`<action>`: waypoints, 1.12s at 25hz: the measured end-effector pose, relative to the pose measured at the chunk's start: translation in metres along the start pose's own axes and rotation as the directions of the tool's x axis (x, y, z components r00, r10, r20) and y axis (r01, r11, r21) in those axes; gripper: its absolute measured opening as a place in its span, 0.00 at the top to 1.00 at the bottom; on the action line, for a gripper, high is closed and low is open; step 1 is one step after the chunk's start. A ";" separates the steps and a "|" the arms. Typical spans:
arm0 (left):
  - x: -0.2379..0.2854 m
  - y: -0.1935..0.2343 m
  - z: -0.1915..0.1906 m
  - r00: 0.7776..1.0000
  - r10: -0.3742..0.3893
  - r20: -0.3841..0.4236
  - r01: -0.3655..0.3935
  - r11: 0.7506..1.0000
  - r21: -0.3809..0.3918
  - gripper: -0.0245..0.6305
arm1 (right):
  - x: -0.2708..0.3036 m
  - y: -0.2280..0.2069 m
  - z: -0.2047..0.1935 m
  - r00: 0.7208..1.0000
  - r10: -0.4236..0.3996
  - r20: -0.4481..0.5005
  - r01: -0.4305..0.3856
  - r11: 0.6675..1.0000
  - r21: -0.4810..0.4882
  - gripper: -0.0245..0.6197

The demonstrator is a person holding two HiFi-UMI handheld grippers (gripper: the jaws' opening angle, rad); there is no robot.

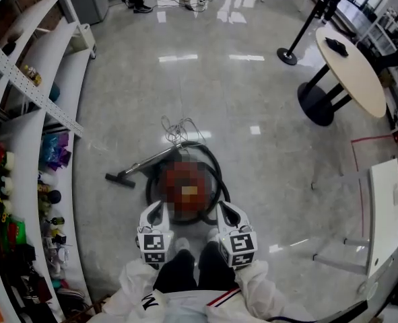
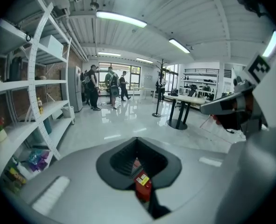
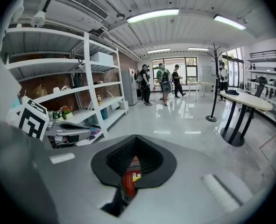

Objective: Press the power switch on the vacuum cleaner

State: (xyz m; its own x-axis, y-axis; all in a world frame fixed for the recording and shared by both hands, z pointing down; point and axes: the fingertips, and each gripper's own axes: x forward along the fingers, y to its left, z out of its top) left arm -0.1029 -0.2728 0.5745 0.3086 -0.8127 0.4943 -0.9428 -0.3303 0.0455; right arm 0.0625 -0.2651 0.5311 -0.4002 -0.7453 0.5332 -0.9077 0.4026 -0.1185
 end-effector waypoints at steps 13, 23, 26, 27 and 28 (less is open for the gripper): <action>-0.055 0.013 0.077 0.989 0.009 0.146 -0.017 0.998 0.055 0.96 | -0.041 0.001 0.062 0.992 -0.034 0.118 0.036 0.999 -0.018 0.96; -0.079 0.008 0.108 0.979 -0.009 0.203 -0.006 0.997 0.071 0.96 | -0.063 0.009 0.085 0.981 -0.048 0.187 0.052 0.999 -0.015 0.96; -0.084 0.009 0.119 0.974 -0.014 0.224 -0.005 0.997 0.082 0.96 | -0.067 0.013 0.094 0.977 -0.048 0.209 0.053 0.998 -0.018 0.96; -0.085 0.009 0.121 0.973 -0.015 0.230 -0.004 0.996 0.084 0.96 | -0.068 0.014 0.096 0.975 -0.049 0.216 0.054 0.998 -0.018 0.96; -0.086 0.009 0.124 0.972 -0.017 0.236 -0.004 0.996 0.086 0.96 | -0.069 0.014 0.098 0.974 -0.050 0.222 0.056 0.998 -0.019 0.96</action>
State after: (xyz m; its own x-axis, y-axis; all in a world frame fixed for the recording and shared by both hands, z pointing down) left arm -0.1223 -0.2655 0.4249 0.3454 -0.8975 0.2743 -0.9296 -0.3673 -0.0313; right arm 0.0650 -0.2600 0.4100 -0.3723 -0.8638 0.3394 -0.9260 0.3705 -0.0726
